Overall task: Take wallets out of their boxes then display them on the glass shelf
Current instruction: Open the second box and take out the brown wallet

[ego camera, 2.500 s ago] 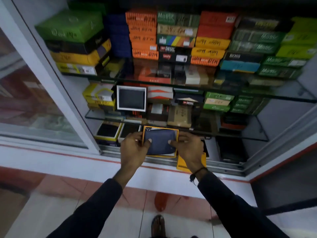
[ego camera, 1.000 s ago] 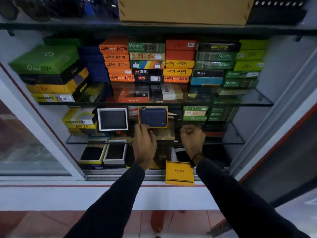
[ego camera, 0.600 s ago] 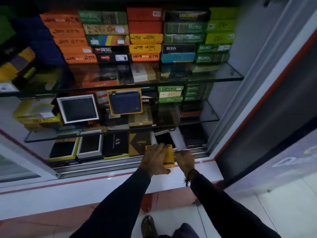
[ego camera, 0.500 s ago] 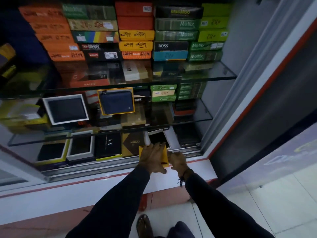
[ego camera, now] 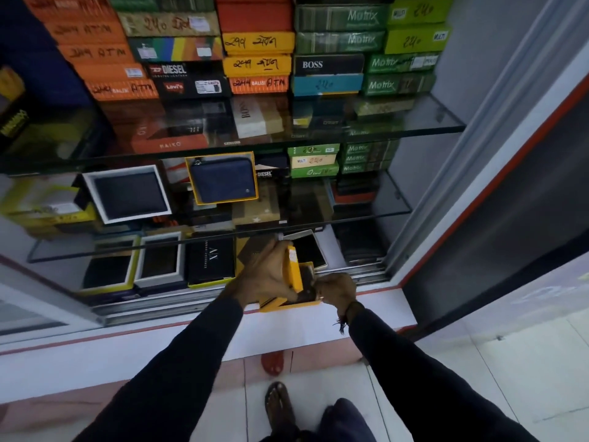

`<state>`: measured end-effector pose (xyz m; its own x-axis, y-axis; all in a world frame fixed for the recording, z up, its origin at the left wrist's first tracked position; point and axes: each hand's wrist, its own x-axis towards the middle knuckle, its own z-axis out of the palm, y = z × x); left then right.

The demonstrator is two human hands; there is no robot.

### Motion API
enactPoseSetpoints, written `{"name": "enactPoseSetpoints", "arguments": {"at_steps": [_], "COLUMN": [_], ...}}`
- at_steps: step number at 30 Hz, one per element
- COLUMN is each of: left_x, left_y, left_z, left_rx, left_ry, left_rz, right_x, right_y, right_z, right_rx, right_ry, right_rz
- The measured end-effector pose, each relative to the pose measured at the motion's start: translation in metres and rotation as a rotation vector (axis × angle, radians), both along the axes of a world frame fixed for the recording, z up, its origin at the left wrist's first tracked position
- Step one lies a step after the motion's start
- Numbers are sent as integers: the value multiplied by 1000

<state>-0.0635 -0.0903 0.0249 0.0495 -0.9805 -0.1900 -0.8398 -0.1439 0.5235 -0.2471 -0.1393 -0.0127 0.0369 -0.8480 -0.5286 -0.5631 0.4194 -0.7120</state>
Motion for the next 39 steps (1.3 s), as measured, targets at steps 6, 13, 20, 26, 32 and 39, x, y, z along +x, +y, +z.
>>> {"name": "enactPoseSetpoints", "arguments": {"at_steps": [6, 13, 20, 26, 32, 39], "left_x": [83, 108, 77, 69, 70, 77], "left_y": [58, 106, 104, 105, 100, 100], "left_z": [9, -16, -44, -50, -53, -49], "left_rx": [108, 131, 129, 22, 5, 20], "left_ry": [379, 335, 317, 347, 358, 474], "left_rz": [181, 378, 323, 307, 325, 345], "right_x": [12, 40, 71, 74, 88, 100], "right_y": [5, 17, 31, 31, 32, 30], "right_z": [8, 17, 18, 14, 17, 28], "right_rx": [-167, -265, -224, -263, -88, -59], "right_ry": [134, 100, 203, 307, 177, -152], "right_rz": [85, 217, 350, 527, 390, 191]}}
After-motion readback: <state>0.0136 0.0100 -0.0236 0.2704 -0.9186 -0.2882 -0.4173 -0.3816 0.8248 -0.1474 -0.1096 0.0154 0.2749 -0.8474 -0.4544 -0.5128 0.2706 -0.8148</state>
